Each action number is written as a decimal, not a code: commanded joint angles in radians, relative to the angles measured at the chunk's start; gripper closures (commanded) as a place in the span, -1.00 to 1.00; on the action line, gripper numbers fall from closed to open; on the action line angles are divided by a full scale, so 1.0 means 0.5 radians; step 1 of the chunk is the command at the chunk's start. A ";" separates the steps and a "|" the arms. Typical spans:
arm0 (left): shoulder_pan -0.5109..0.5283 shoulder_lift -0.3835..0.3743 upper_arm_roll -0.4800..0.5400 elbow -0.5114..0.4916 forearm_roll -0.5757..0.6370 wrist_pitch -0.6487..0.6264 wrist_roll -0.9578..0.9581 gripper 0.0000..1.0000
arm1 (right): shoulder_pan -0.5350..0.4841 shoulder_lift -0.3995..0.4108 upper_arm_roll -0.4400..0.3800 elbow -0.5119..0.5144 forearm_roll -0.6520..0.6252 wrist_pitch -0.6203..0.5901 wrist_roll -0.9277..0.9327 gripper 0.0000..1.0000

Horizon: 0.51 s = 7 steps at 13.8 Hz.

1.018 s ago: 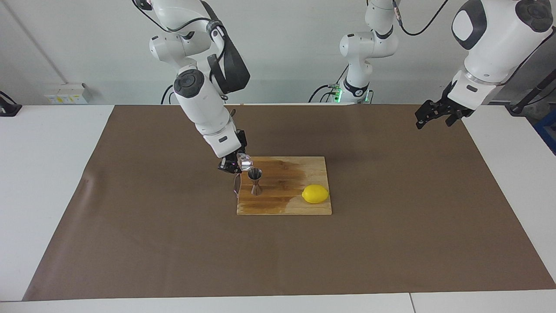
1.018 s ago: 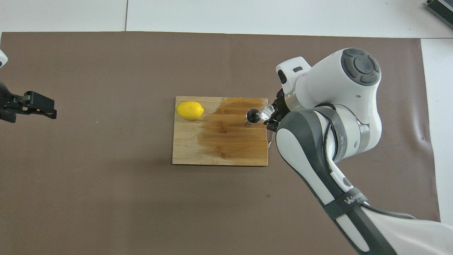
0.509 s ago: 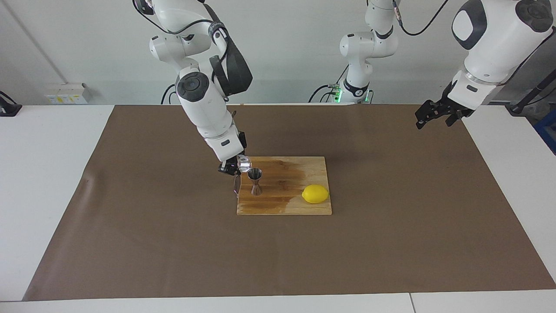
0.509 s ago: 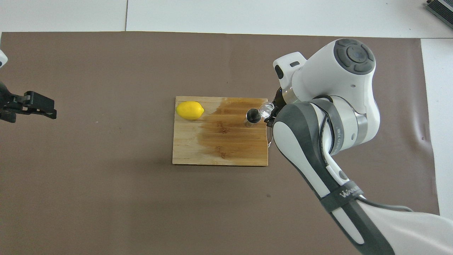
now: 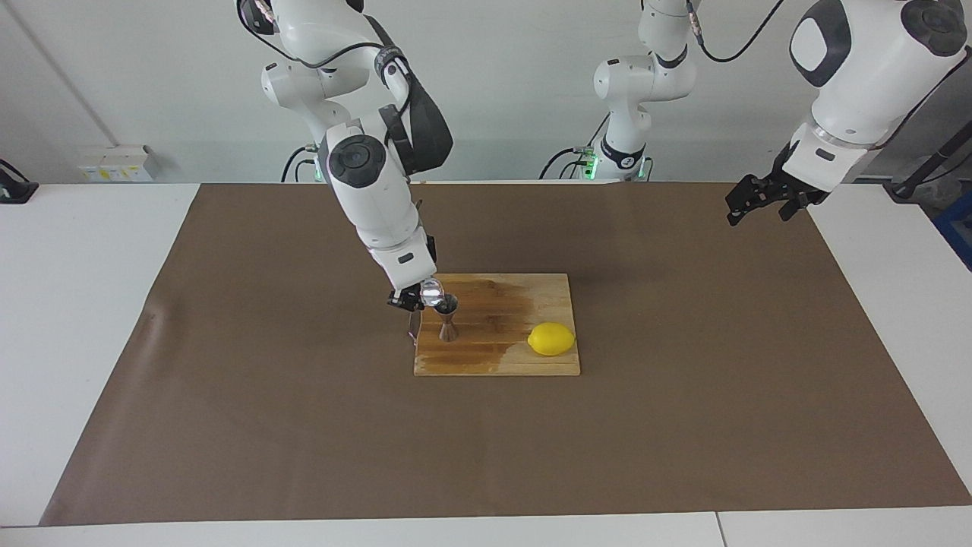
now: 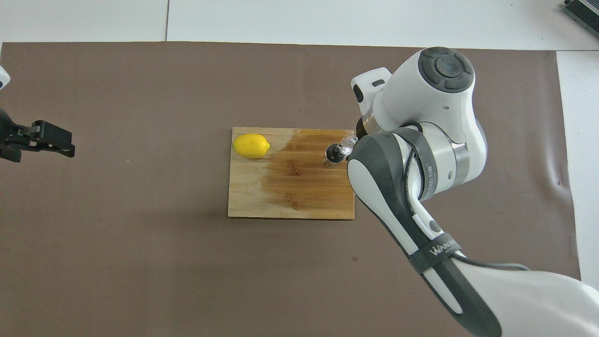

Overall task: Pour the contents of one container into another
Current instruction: 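Tilt the glass with the right gripper to pour into the cup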

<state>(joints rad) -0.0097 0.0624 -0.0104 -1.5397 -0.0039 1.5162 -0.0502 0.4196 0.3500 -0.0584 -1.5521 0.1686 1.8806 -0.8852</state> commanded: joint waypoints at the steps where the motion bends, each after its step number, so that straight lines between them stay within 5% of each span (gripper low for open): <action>1: 0.010 -0.054 -0.010 -0.056 0.023 -0.010 -0.022 -1.00 | 0.014 0.033 0.006 0.067 -0.101 -0.064 0.059 1.00; 7: 0.010 -0.054 -0.010 -0.056 0.023 -0.010 -0.022 -1.00 | 0.050 0.064 0.006 0.094 -0.153 -0.089 0.062 1.00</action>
<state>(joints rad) -0.0097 0.0624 -0.0104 -1.5397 -0.0039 1.5162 -0.0502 0.4309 0.3622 -0.0581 -1.5432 0.1270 1.8650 -0.8804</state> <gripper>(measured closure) 0.000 0.515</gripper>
